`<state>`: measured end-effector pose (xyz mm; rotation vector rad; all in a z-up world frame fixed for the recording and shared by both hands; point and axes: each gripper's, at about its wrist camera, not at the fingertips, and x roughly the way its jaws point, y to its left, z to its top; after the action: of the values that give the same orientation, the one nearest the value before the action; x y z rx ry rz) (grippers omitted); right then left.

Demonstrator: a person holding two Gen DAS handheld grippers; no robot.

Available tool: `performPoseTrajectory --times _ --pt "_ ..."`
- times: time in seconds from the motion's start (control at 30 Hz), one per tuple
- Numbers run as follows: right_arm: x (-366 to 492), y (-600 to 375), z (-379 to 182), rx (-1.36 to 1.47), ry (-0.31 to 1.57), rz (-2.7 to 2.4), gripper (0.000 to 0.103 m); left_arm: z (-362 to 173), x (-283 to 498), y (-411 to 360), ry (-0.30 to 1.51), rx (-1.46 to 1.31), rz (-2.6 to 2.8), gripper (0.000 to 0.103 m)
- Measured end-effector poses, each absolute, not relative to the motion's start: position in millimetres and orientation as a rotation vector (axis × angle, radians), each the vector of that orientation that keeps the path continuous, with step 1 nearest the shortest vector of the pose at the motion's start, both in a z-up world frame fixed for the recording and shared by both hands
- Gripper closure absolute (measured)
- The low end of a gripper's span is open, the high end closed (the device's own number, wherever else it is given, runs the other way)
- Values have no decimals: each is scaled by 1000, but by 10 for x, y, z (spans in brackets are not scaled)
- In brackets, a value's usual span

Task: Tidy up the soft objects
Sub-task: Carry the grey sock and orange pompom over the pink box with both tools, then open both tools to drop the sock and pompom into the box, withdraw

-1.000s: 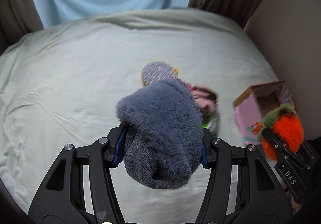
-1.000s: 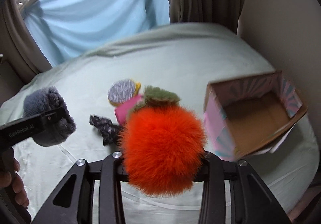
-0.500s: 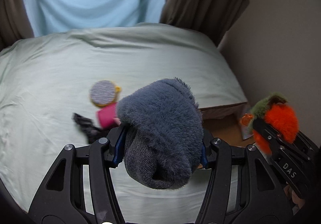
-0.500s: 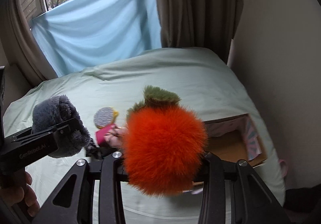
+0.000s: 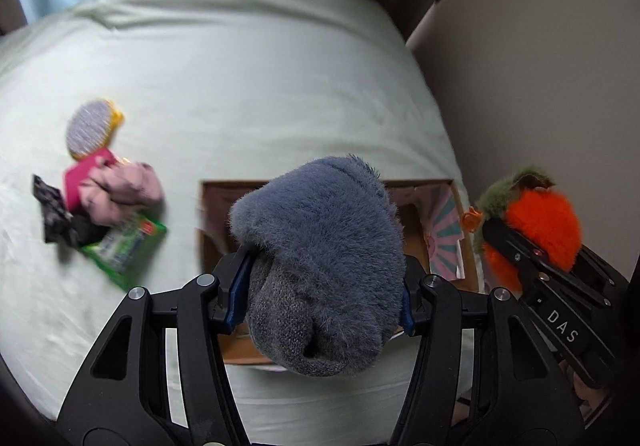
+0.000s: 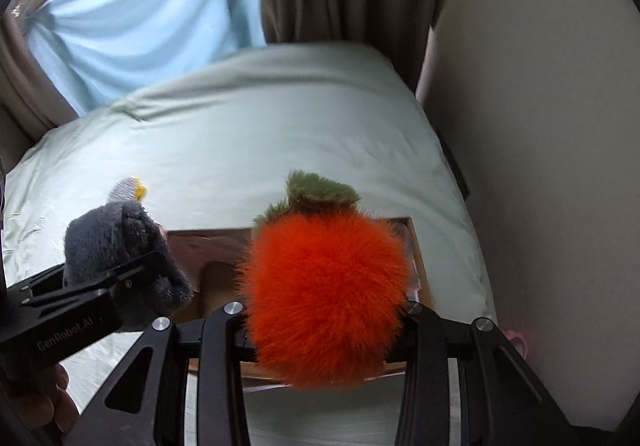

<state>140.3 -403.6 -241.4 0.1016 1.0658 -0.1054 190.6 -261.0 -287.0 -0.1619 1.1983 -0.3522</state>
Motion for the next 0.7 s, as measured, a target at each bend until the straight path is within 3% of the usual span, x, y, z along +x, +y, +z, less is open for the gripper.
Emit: performPoseTrajectory --times 0.4,0.63,0.67,0.7 --pt "2013 -4477 -3395 189 1373 -99 68 -3915 2300 -3073 1449 -70 -314 50" --pt "2158 -4530 -3802 254 1500 -105 68 -4210 2364 -3298 1527 3 -308 50" --pt "2157 -4533 -3825 270 1506 -106 67 -4203 2365 -3336 1525 16 -321 50" --pt "2169 -4554 -3851 292 1513 -105 59 -4154 2356 -3380 1501 47 -331 42"
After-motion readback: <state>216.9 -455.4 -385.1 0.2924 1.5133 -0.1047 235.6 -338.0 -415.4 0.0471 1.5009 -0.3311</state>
